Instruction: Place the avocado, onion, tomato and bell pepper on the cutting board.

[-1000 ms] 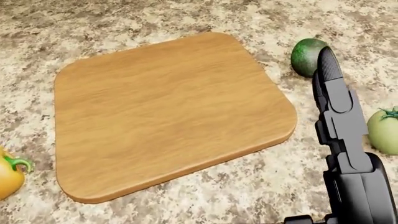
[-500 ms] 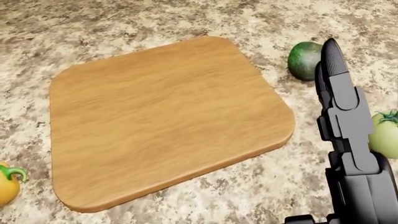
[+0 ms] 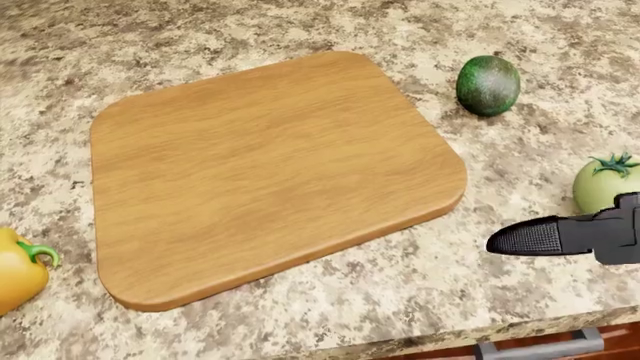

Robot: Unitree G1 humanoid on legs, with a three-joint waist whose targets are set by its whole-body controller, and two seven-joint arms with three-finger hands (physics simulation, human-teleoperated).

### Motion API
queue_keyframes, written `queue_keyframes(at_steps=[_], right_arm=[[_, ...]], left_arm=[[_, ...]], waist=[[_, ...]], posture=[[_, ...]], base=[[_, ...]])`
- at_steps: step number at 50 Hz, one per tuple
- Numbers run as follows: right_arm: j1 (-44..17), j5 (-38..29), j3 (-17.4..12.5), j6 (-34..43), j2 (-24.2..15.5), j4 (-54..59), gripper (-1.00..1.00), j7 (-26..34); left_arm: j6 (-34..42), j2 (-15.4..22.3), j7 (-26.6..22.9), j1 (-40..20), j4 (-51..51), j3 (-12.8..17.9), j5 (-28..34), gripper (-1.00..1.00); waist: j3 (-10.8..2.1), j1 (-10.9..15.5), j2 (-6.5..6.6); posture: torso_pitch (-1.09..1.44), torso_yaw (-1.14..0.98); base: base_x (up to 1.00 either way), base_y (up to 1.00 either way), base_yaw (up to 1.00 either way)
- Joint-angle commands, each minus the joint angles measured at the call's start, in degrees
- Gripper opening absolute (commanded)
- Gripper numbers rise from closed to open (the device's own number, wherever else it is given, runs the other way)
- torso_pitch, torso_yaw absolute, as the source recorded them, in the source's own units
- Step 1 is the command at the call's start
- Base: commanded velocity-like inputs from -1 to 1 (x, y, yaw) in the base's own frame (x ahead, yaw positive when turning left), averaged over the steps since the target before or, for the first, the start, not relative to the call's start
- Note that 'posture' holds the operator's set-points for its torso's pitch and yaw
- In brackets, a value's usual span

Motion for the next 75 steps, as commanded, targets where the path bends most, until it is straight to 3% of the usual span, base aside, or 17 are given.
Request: queue_keyframes(at_steps=[1, 11, 17, 21, 26, 30, 32, 40, 48, 66, 75], right_arm=[[-4.7, -1.1, 0.3, 6.4, -4.2, -1.5, 1.0, 2.3], [-15.2, 7.5, 0.7, 19.1, -20.5, 2.0, 1.0, -1.7], [-23.3, 9.8, 3.6, 17.1, -25.9, 12.3, 1.0, -1.8], [-31.9, 9.7, 6.1, 10.2, -28.2, 26.9, 1.0, 0.2], [-42.0, 9.4, 8.4, -6.6, -26.5, 54.7, 1.0, -0.9], [-50.4, 5.9, 12.5, -20.0, -25.7, 80.2, 1.0, 2.8], [-52.0, 3.8, 12.4, -23.9, -24.7, 86.7, 1.0, 4.3], [-61.4, -3.9, 14.6, -41.0, -22.4, 121.7, 1.0, 1.1], [-60.9, -6.1, 13.9, -43.5, -20.8, 127.2, 1.0, -1.3], [-53.5, -8.5, 14.6, -39.9, -20.6, 126.4, 1.0, 5.7], [-54.6, -11.2, 15.2, -39.3, -20.3, 129.2, 1.0, 6.1]], left_arm=[[-1.1, 0.3, -0.3, -0.3, -1.7, 0.8, 0.1, 1.0], [-1.0, 0.6, 0.0, -0.4, -1.7, 0.8, -0.1, 1.0], [-1.5, 1.0, 0.2, 0.0, -1.7, 0.2, 0.2, 1.0], [-1.4, 1.0, 0.2, -0.1, -1.7, 0.2, 0.2, 1.0], [-1.2, 0.7, -0.2, -0.1, -1.7, -0.3, 0.7, 1.0], [-1.0, 0.4, -0.4, -0.1, -1.7, -0.3, 0.8, 1.0], [-0.8, 0.3, -0.5, -0.1, -1.7, -0.2, 0.8, 1.0], [-0.2, -0.2, -0.9, -0.3, -1.7, 0.1, 0.5, 1.0], [0.5, -0.4, -1.2, -0.5, -1.7, 0.4, 0.2, 1.0], [0.0, -0.7, -1.7, 0.0, -1.7, -0.1, 1.0, 1.0], [0.0, -1.2, -2.2, 0.1, -1.7, -0.2, 1.1, 1.0]], waist=[[-0.64, 0.0, -0.18], [0.0, 0.0, -0.41], [0.25, -0.2, -0.32], [0.33, -0.5, -0.07], [0.34, -0.8, 0.22], [-0.09, -1.1, 0.28], [-0.25, -1.2, 0.41], [-0.71, -0.9, 0.68], [-0.54, -0.3, 0.5], [-0.25, 0.4, -0.55], [-0.39, 0.3, -0.35]], posture=[[0.0, 0.0], [0.0, 0.0], [0.0, 0.0], [0.0, 0.0], [0.0, 0.0], [0.0, 0.0], [0.0, 0.0], [0.0, 0.0], [0.0, 0.0], [0.0, 0.0], [0.0, 0.0]], base=[[0.0, 0.0, 0.0], [0.0, 0.0, 0.0], [0.0, 0.0, 0.0], [0.0, 0.0, 0.0], [0.0, 0.0, 0.0], [0.0, 0.0, 0.0], [0.0, 0.0, 0.0], [0.0, 0.0, 0.0], [0.0, 0.0, 0.0], [0.0, 0.0, 0.0], [0.0, 0.0, 0.0]])
